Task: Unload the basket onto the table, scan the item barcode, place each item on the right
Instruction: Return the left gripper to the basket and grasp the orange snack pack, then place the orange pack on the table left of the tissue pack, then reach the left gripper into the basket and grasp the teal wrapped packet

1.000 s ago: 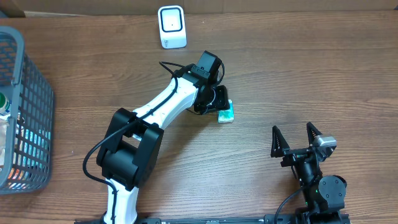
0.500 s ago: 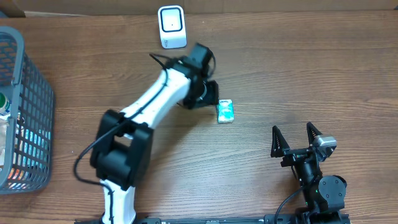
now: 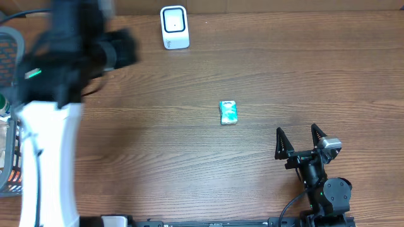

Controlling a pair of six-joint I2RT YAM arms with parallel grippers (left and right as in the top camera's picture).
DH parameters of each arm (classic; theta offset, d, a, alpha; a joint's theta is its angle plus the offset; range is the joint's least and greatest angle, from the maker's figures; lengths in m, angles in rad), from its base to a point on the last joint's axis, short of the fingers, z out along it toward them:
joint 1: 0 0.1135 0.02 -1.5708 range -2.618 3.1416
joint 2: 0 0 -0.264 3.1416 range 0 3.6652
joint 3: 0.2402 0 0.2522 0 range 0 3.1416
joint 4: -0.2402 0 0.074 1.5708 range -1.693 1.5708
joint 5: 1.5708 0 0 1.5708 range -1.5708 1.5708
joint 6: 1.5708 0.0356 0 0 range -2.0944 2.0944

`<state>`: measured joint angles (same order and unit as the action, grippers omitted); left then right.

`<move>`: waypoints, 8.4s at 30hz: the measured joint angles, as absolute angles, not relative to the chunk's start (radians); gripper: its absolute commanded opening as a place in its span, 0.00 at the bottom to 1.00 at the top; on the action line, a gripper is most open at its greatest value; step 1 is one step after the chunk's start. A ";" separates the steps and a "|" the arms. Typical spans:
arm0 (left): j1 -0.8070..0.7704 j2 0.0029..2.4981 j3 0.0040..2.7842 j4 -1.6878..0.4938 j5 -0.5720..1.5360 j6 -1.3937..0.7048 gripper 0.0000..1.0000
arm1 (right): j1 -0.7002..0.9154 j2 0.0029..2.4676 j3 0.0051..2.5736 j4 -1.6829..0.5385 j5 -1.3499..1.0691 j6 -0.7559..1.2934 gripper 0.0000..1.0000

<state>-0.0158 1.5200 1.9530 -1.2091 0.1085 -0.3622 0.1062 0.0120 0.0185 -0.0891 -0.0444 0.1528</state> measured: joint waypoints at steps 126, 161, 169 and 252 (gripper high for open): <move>-0.503 2.060 1.878 -1.221 -0.109 -0.316 0.04 | 0.106 0.012 0.019 -0.089 -0.045 0.153 1.00; -0.563 2.133 1.964 -1.143 -0.037 -0.405 0.68 | 0.106 0.012 0.019 -0.089 -0.044 0.153 1.00; -0.523 1.857 2.004 -1.167 -0.036 -0.363 0.69 | 0.106 0.012 0.019 -0.089 -0.044 0.153 1.00; 0.941 1.865 1.380 -0.915 0.055 -0.214 0.80 | 0.106 0.012 0.019 -0.089 -0.044 0.154 1.00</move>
<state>0.9405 1.8648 1.3804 -0.9150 0.0547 -0.2142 0.1062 0.0120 0.0185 -0.0887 -0.0444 0.1535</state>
